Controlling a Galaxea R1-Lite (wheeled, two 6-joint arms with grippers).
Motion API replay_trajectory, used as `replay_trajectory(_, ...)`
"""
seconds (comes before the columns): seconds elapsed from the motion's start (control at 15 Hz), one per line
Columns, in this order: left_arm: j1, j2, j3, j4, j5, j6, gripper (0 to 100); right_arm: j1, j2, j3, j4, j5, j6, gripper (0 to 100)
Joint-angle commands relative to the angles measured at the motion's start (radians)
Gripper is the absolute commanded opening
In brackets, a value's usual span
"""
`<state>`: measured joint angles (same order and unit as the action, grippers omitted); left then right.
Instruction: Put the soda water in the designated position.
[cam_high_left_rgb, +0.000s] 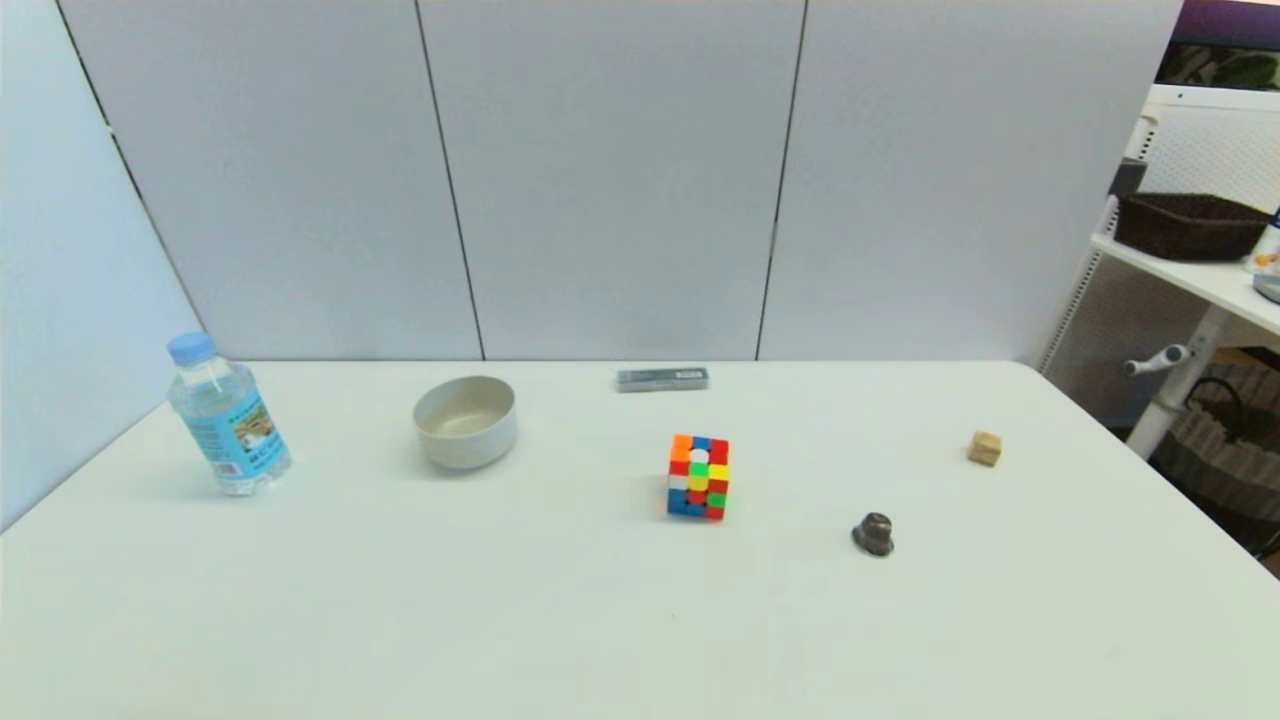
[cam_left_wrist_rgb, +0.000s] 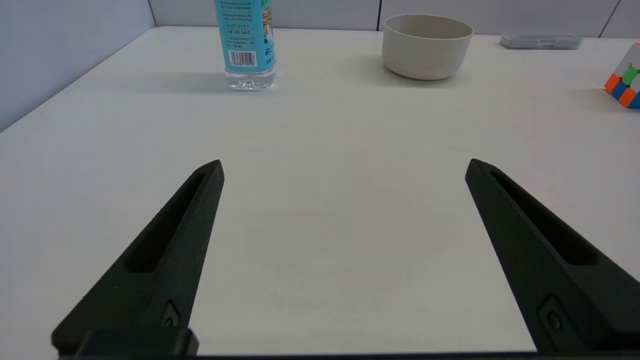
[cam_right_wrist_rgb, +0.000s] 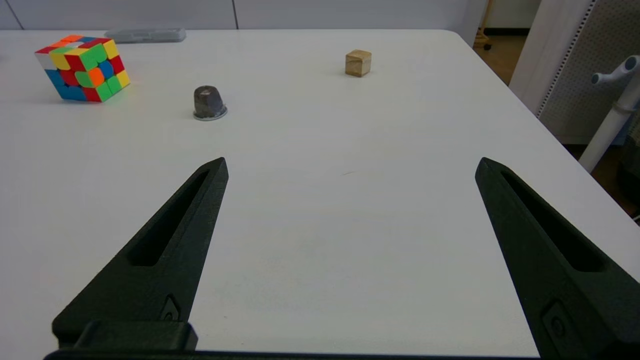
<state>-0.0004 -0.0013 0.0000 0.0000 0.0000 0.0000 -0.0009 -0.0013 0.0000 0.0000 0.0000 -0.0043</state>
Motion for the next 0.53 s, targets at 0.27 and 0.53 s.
replay_trajectory(0.27,-0.001,0.001,0.0,0.0,0.0,0.0,100,0.001,0.001,0.0,0.0,0.0,0.0,100)
replay_trajectory(0.53,0.0,0.001,0.0,0.002,0.002,-0.008,100,-0.001,0.001,0.0,0.0,0.0,0.001,100)
